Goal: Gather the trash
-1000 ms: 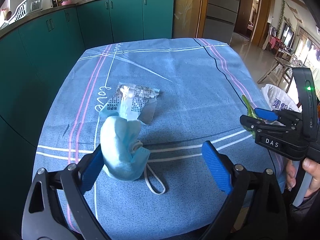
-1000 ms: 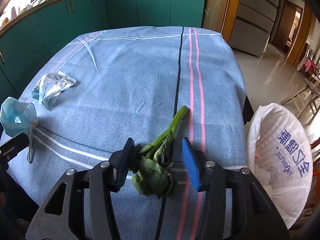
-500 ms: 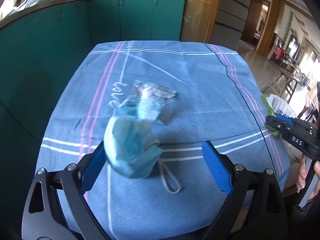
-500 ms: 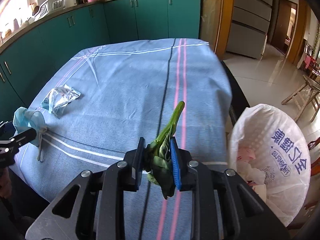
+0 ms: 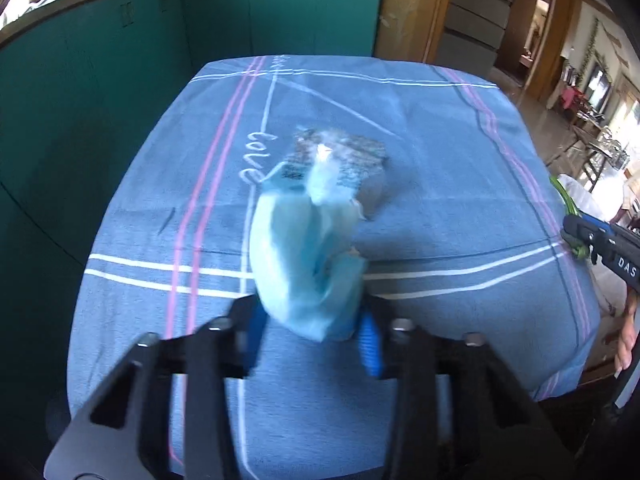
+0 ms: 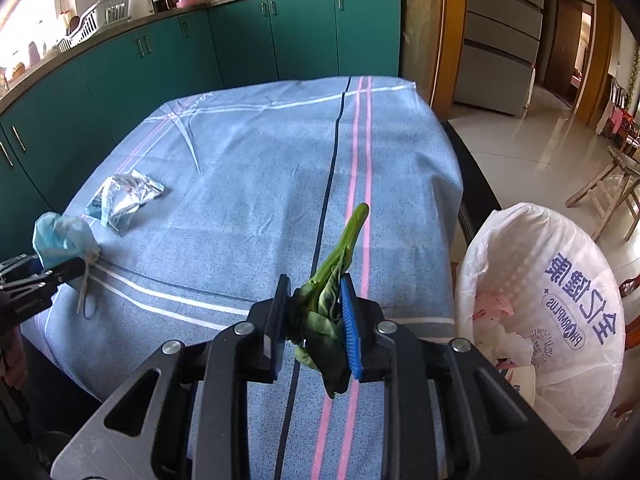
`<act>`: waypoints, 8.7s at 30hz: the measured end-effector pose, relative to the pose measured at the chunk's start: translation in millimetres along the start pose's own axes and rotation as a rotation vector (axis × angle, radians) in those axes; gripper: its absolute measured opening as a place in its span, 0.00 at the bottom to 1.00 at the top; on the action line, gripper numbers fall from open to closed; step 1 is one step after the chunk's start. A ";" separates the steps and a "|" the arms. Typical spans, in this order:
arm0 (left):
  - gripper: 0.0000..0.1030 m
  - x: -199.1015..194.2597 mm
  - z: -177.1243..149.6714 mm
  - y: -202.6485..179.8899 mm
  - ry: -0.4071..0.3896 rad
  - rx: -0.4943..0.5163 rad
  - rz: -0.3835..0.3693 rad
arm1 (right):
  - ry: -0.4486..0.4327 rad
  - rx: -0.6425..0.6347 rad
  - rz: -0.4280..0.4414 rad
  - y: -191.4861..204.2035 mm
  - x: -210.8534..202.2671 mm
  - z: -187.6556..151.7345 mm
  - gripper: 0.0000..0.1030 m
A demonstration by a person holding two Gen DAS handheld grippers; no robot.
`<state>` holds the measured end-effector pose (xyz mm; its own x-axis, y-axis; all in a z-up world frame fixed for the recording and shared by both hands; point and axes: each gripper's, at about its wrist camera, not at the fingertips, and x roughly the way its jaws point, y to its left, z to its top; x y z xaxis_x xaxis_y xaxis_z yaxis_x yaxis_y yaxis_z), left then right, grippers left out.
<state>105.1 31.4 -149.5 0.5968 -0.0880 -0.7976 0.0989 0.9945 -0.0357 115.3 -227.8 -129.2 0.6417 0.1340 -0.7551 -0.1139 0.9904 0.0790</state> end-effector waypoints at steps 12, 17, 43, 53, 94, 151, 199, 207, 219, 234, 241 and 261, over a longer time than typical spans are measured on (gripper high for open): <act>0.29 -35.5 36.3 -93.8 -0.122 0.166 -0.171 | -0.149 0.119 -0.145 -71.8 -76.0 -4.9 0.25; 0.29 -39.6 51.4 -169.4 -0.158 0.281 -0.277 | -0.192 0.178 -0.289 -113.6 -107.9 -21.8 0.25; 0.82 15.8 50.7 -342.6 -0.109 0.523 -0.363 | -0.177 0.376 -0.384 -202.9 -129.1 -83.9 0.25; 0.91 -9.2 87.5 -164.8 -0.264 0.214 0.070 | -0.167 0.368 -0.321 -183.9 -91.2 -52.5 0.77; 0.73 54.0 58.2 -37.3 -0.015 0.096 0.017 | -0.040 -0.128 0.036 59.6 8.5 21.4 0.86; 0.56 -25.7 75.9 -161.7 -0.179 0.277 -0.257 | -0.211 0.139 -0.282 -84.3 -90.6 -8.2 0.86; 0.97 -213.7 -8.2 -104.3 -0.499 0.165 -0.054 | -0.514 0.163 -0.412 -15.5 -263.9 -79.5 0.97; 0.97 -221.2 -11.6 -91.0 -0.497 0.138 -0.053 | -0.501 0.139 -0.399 -3.6 -258.8 -81.9 0.97; 0.97 -223.1 -14.4 -92.2 -0.499 0.152 -0.060 | -0.490 0.137 -0.392 -4.4 -255.1 -86.6 0.97; 0.97 -222.2 -14.5 -87.4 -0.491 0.149 -0.064 | -0.488 0.102 -0.387 6.0 -253.1 -80.6 0.97; 0.97 -221.1 -14.3 -86.8 -0.489 0.150 -0.061 | -0.487 0.103 -0.387 6.5 -252.9 -80.6 0.97; 0.97 -216.8 -17.8 -86.4 -0.484 0.149 -0.075 | -0.474 0.091 -0.376 6.3 -243.8 -78.3 0.97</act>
<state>-47.0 -34.4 15.8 0.8804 -0.2102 -0.4250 0.2470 0.9685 0.0325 -101.2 -257.1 4.4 0.8954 -0.2448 -0.3720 0.2377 0.9691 -0.0656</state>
